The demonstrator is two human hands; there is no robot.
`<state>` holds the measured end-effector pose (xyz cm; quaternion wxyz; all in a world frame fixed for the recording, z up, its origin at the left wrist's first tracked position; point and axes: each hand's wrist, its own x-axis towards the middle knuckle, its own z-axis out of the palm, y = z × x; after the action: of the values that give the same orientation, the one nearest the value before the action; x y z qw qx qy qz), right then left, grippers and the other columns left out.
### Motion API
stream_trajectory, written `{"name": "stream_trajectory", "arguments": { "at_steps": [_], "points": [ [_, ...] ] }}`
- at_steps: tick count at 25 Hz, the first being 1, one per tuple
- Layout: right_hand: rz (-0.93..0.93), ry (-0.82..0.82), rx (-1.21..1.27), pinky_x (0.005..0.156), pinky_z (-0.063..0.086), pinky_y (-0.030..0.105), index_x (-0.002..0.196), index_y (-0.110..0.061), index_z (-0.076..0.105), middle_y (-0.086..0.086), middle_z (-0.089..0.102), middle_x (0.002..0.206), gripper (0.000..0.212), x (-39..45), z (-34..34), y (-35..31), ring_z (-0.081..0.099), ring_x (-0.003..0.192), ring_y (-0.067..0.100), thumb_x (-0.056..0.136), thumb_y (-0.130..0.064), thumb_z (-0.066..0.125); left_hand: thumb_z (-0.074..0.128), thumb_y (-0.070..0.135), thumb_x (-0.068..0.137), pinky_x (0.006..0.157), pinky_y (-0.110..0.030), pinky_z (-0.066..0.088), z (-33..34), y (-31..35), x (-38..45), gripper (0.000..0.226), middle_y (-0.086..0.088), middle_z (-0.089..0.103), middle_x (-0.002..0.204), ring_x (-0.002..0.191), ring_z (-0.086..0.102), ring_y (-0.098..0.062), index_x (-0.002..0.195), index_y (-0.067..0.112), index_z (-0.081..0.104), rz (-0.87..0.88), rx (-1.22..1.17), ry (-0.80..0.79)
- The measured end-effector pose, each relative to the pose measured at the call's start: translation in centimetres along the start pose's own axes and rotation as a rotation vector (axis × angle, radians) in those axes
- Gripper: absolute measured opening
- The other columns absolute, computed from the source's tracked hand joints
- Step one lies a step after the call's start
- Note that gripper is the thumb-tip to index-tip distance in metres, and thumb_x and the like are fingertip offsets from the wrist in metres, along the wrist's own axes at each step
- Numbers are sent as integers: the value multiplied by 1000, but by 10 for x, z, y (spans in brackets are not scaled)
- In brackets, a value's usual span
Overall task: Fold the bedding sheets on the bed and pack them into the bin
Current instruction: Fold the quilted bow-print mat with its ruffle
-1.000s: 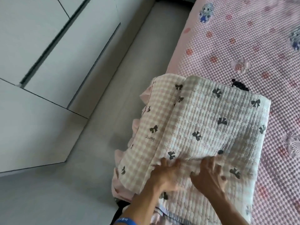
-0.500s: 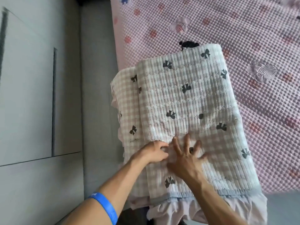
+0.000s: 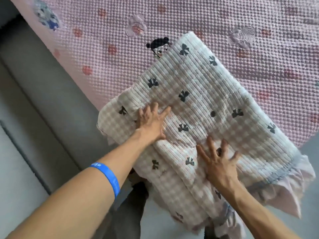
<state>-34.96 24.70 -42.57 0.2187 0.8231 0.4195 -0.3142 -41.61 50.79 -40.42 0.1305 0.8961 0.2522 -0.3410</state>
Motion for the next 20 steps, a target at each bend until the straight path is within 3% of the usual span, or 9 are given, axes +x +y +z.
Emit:
{"name": "stream_trajectory", "arguments": {
  "at_steps": [2, 5, 10, 15, 17, 20],
  "points": [
    [53, 19, 8, 103, 9, 83, 148, -41, -26, 5, -36, 156, 100, -6, -1, -12, -16, 143, 53, 94, -12, 53, 78, 46, 74, 118, -60, 12, -12, -11, 8, 127, -16, -8, 162, 147, 4, -44, 147, 42, -25, 9, -37, 36],
    [150, 23, 133, 102, 0, 83, 152, -42, -15, 2, -34, 157, 97, -6, -3, -27, -21, 142, 52, 90, 7, 40, 79, 42, 74, 115, -64, 11, -11, -16, 14, 130, -16, -14, 160, 146, -3, -47, 143, 44, -31, -8, -88, -14],
    [304, -1, 294, 99, -7, 84, 154, -37, -12, 2, -35, 157, 94, -5, -1, -55, -29, 138, 53, 90, 5, 42, 83, 45, 69, 114, -65, 15, -13, -5, 29, 138, -21, -16, 160, 145, -4, -50, 143, 42, -33, -10, 63, -74],
    [303, 2, 456, 103, -9, 80, 154, -37, -15, -4, -39, 155, 88, -1, 2, -49, -31, 140, 47, 94, -1, 39, 86, 55, 60, 115, -59, 19, -18, -3, 45, 142, -25, -12, 159, 146, 1, -46, 149, 37, -24, 46, 171, -78],
    [318, -7, 498, 103, -10, 80, 153, -38, -14, -6, -38, 155, 91, -2, 4, -49, -31, 140, 47, 92, 3, 38, 87, 58, 56, 114, -60, 23, -19, -3, 50, 148, -25, -11, 159, 146, 3, -46, 145, 40, -30, 68, 193, -91],
    [292, -76, 584, 103, -11, 79, 153, -40, -11, -8, -35, 157, 81, 2, 0, -41, -29, 142, 46, 97, -5, 35, 87, 62, 52, 110, -59, 27, -21, -7, 58, 154, -27, -6, 157, 145, 6, -47, 140, 43, -38, 143, 204, -103]
  ]
}}
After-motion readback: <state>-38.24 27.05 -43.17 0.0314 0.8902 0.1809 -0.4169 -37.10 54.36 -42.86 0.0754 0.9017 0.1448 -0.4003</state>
